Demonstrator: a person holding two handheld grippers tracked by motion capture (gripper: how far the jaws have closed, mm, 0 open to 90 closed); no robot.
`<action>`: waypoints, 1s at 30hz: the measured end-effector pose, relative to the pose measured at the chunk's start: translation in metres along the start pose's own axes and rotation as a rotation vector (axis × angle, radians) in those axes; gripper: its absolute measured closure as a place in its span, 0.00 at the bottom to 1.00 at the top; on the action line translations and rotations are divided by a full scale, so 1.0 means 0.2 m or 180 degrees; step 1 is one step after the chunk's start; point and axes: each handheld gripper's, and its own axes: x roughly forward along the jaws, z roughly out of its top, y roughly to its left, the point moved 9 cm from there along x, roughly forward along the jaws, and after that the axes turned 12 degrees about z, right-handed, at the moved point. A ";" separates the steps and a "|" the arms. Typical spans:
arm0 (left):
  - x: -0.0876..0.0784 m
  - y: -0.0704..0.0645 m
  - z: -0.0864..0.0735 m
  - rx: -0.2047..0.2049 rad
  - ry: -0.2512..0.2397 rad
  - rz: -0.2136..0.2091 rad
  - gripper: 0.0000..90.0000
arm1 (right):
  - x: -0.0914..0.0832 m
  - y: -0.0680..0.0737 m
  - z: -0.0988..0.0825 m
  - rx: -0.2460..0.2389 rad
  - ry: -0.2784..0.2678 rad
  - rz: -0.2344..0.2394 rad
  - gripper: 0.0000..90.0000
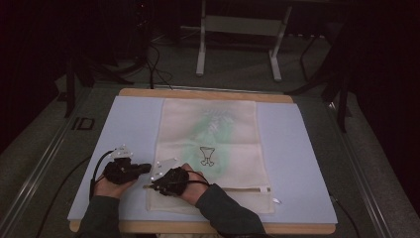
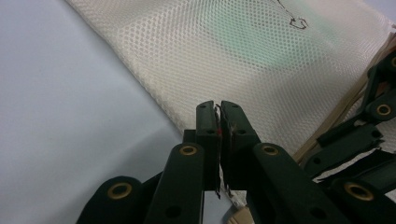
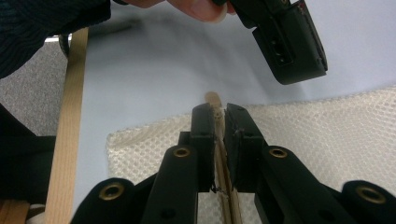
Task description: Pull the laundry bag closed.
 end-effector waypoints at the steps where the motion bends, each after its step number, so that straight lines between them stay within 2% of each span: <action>1: 0.00 0.00 0.00 -0.0001 -0.0004 0.0005 0.96 | 0.01 0.00 0.00 0.0022 -0.0003 -0.0001 0.92; 10: 0.00 0.01 0.00 -0.0010 -0.0009 0.0007 0.96 | 0.05 -0.01 0.02 0.0037 -0.0005 -0.0002 0.94; 30: -0.01 0.01 0.00 -0.0029 -0.0023 0.0015 0.95 | 0.15 -0.04 0.05 0.0087 0.0024 0.0017 0.90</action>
